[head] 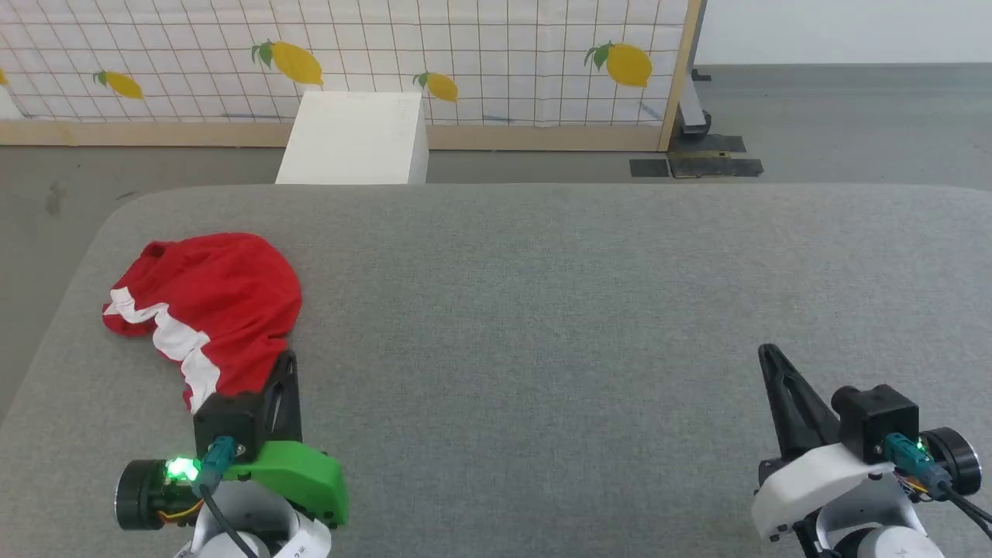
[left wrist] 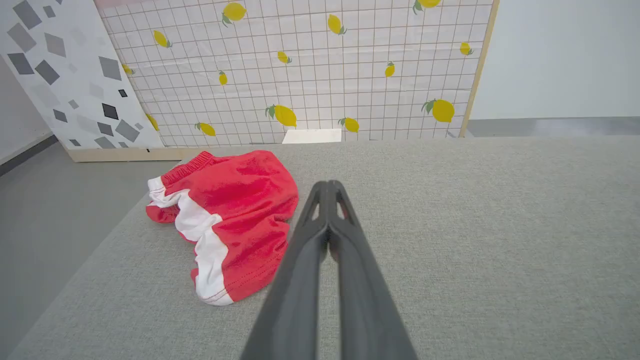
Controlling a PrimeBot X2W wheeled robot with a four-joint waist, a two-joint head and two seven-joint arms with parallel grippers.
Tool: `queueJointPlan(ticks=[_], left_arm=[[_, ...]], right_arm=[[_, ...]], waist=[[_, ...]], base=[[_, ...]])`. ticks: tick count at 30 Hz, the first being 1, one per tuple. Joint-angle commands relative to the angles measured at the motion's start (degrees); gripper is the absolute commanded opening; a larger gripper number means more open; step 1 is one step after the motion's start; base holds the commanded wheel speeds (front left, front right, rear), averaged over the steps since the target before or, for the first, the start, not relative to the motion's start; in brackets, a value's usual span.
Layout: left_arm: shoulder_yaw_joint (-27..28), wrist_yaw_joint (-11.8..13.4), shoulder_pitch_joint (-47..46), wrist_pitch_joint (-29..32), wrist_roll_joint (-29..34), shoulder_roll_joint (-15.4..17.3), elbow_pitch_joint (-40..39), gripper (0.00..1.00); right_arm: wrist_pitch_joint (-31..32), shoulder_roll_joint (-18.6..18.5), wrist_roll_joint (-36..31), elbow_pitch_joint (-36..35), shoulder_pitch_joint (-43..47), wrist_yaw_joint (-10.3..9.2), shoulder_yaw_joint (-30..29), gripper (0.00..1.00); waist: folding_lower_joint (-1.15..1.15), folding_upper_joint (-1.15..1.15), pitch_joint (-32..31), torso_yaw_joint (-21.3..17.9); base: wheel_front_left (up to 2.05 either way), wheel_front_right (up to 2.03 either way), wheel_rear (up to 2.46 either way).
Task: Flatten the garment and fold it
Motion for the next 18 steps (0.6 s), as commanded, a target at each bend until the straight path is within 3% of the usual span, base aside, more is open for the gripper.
queueJointPlan(ticks=[1,18], left_arm=[[0.17,0.39,0.64,0.08,0.59,-0.28,-0.14,0.0],[0.17,0.39,0.64,0.08,0.59,-0.28,-0.14,0.0]], right_arm=[[-0.01,0.16,-0.36,0.1,-1.06,-0.09,0.09,0.0],[-0.01,0.16,-0.36,0.1,-1.06,-0.09,0.09,0.0]], waist=[[0.0,0.0,0.0,0.0],[0.0,0.0,0.0,0.0]], base=[[0.0,0.0,0.0],[0.0,0.0,0.0]])
